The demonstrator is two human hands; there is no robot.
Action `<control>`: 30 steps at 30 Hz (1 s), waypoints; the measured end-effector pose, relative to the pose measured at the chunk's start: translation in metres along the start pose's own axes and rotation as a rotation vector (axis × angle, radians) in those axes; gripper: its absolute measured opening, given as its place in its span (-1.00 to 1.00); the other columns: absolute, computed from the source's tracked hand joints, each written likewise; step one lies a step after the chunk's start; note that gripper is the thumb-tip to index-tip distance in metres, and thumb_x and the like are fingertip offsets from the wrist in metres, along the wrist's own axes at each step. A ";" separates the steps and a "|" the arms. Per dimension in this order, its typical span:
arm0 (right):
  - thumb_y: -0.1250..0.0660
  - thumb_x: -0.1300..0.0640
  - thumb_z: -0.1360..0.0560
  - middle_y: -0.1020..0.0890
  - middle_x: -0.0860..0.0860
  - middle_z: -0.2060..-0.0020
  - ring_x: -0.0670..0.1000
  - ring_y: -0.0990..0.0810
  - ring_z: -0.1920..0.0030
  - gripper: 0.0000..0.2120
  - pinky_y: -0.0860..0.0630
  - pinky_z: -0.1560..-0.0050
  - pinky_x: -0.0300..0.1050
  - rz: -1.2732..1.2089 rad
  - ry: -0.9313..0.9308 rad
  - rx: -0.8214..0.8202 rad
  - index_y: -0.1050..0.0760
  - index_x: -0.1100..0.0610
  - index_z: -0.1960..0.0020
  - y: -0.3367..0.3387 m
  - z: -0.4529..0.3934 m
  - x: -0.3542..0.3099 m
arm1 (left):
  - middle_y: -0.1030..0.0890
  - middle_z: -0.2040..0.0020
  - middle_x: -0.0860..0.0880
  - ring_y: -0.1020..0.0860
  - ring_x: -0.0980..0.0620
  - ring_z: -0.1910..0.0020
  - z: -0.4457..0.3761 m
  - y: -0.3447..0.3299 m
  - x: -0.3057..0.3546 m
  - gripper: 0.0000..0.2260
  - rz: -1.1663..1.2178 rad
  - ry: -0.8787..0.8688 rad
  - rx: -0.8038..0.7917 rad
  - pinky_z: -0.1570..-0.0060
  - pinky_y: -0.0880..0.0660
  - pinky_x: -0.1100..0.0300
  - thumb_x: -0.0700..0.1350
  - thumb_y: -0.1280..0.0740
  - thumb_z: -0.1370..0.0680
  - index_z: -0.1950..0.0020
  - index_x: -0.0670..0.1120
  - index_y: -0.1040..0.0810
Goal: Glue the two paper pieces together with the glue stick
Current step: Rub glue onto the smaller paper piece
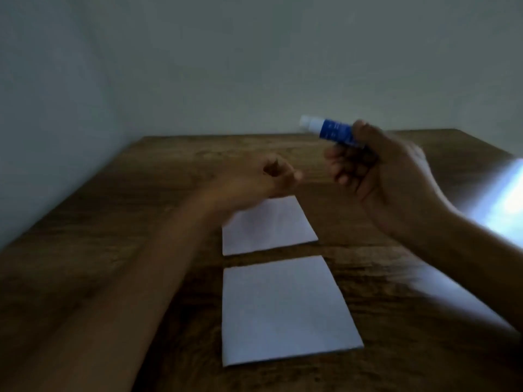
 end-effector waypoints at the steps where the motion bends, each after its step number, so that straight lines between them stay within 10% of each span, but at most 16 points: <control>1: -0.28 0.11 -0.49 -0.63 0.05 0.39 -0.03 -0.57 0.42 -0.80 -0.48 0.43 -0.22 0.011 0.029 0.027 -0.51 0.22 -0.02 0.003 0.000 -0.006 | -0.59 0.12 0.15 -0.53 0.21 0.08 0.002 0.007 0.001 -0.83 -0.116 -0.024 -0.030 0.04 -0.46 0.19 0.13 -0.32 -0.38 0.09 0.12 -0.53; 8: -0.30 0.09 -0.49 -0.50 0.00 0.35 -0.07 -0.47 0.44 -0.89 -0.44 0.44 -0.20 0.189 0.132 0.078 -0.47 0.13 0.13 0.012 -0.005 -0.014 | -0.46 -0.12 0.23 -0.40 0.31 0.05 0.003 -0.002 -0.013 -0.72 -0.585 -0.090 -0.255 0.12 -0.29 0.33 0.14 -0.36 -0.38 -0.08 0.27 -0.48; 17: -0.23 0.18 -0.52 -0.52 -0.04 0.29 -0.26 -0.55 0.43 -0.85 -0.42 0.48 -0.41 0.806 0.314 0.041 -0.28 0.11 -0.04 -0.003 -0.012 0.000 | -0.42 -0.29 0.03 -0.37 0.12 -0.11 -0.002 -0.023 -0.004 -0.57 -0.584 -0.191 -0.207 0.02 -0.33 0.22 0.11 -0.30 -0.43 -0.27 0.07 -0.41; 22: -0.27 0.17 -0.50 -0.58 0.09 0.16 0.09 -0.61 0.19 -0.81 -0.58 0.16 -0.01 1.041 0.266 -0.074 -0.32 0.09 -0.06 -0.013 -0.022 0.014 | -0.37 -0.36 0.03 -0.31 0.21 -0.11 -0.004 -0.023 -0.001 -0.57 -0.582 -0.241 -0.194 0.10 -0.24 0.37 0.11 -0.30 -0.43 -0.27 0.04 -0.42; 30: -0.29 0.14 -0.49 -0.46 -0.13 0.27 -0.11 -0.50 0.27 -0.83 -0.45 0.26 -0.24 1.155 0.309 -0.127 -0.32 0.08 -0.01 -0.015 -0.031 0.017 | -0.37 -0.37 0.02 -0.35 0.14 -0.19 -0.002 -0.023 0.000 -0.57 -0.585 -0.244 -0.186 -0.02 -0.24 0.23 0.10 -0.30 -0.43 -0.28 0.03 -0.42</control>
Point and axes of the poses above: each hand's wrist, its own z-axis away from the middle knuckle, its own y-axis out of the back of the hand, x = y × z, the point moved 8 cm from there along -z, towards the middle knuckle
